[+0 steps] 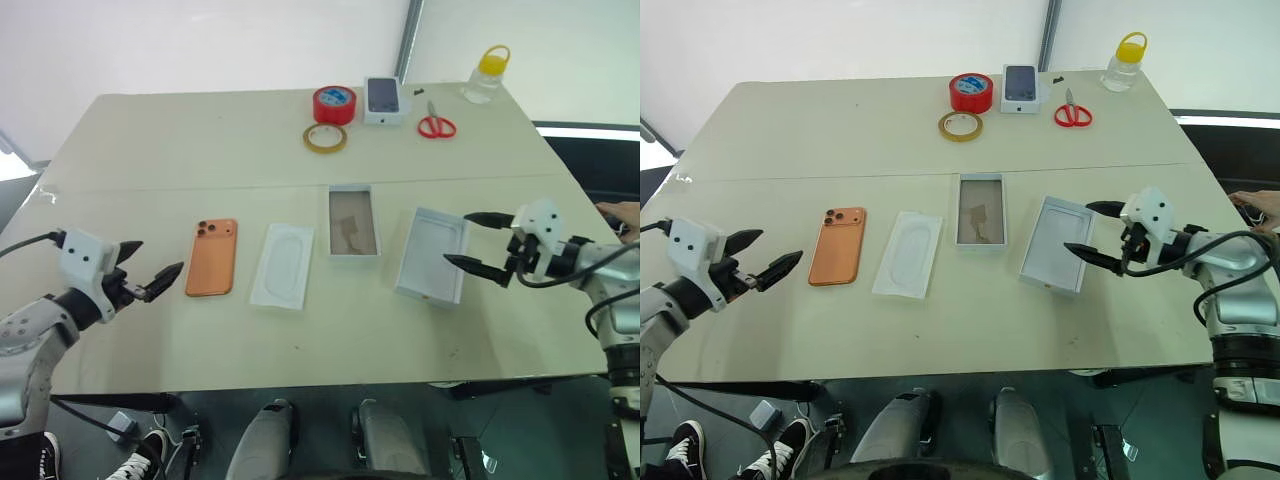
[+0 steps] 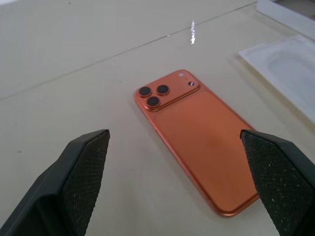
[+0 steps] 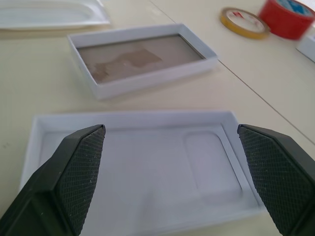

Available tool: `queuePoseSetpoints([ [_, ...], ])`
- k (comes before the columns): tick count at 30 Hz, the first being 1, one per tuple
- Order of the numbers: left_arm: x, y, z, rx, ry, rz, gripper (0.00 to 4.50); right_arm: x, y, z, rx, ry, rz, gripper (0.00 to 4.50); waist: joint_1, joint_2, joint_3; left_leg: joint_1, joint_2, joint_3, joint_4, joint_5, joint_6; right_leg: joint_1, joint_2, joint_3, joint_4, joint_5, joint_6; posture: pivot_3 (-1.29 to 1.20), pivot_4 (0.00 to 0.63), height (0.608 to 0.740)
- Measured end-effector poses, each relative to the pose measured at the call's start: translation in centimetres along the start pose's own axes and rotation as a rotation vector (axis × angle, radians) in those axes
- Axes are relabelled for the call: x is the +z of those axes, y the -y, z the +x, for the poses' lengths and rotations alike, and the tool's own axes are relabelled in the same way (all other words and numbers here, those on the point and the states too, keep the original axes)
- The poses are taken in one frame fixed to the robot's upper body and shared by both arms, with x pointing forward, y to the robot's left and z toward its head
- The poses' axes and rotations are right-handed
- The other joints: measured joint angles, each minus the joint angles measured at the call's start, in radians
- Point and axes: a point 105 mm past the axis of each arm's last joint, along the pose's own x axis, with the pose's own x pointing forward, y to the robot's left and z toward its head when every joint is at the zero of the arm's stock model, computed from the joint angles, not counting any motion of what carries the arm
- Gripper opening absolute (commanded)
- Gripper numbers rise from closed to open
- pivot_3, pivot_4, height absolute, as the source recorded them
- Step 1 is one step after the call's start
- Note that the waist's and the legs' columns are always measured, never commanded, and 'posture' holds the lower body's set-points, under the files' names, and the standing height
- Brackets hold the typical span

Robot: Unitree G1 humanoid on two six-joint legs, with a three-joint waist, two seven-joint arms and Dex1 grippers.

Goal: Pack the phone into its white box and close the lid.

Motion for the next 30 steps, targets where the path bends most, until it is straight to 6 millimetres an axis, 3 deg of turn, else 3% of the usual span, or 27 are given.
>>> queuePoseSetpoints([
  [5,0.5,4.5,3.8,-0.174,-0.032,-0.215,4.44,3.7,-1.8,3.9,0.133,0.087,-0.072,4.49,-0.001,-0.001,0.000,-0.001,0.000,-0.001,0.001,0.000,0.000,0.000,0.000,-0.001,0.000,0.000,0.000,0.00,0.150,0.740],
  [11,0.0,7.5,6.0,-0.224,-0.082,-0.391,4.44,4.2,-2.7,4.9,0.173,0.099,-0.079,4.49,0.002,-0.001,0.000,-0.001,0.000,-0.001,0.003,0.000,0.000,0.000,0.001,-0.001,0.000,0.000,0.000,0.00,0.150,0.740],
  [20,-1.5,8.4,7.2,-0.175,-0.188,-0.519,4.44,4.1,-2.4,5.0,0.147,0.098,-0.101,4.49,0.000,-0.001,0.000,-0.001,0.000,-0.001,0.003,0.000,0.000,0.000,0.001,-0.001,0.001,0.000,0.000,0.00,0.150,0.740],
  [30,-1.2,8.9,8.5,-0.204,-0.171,-0.675,4.44,4.2,-2.2,5.3,0.119,0.110,-0.114,4.49,0.001,-0.001,0.000,-0.001,0.000,-0.001,0.004,0.000,-0.001,0.001,0.001,-0.001,0.001,0.000,0.001,0.00,0.150,0.740],
])
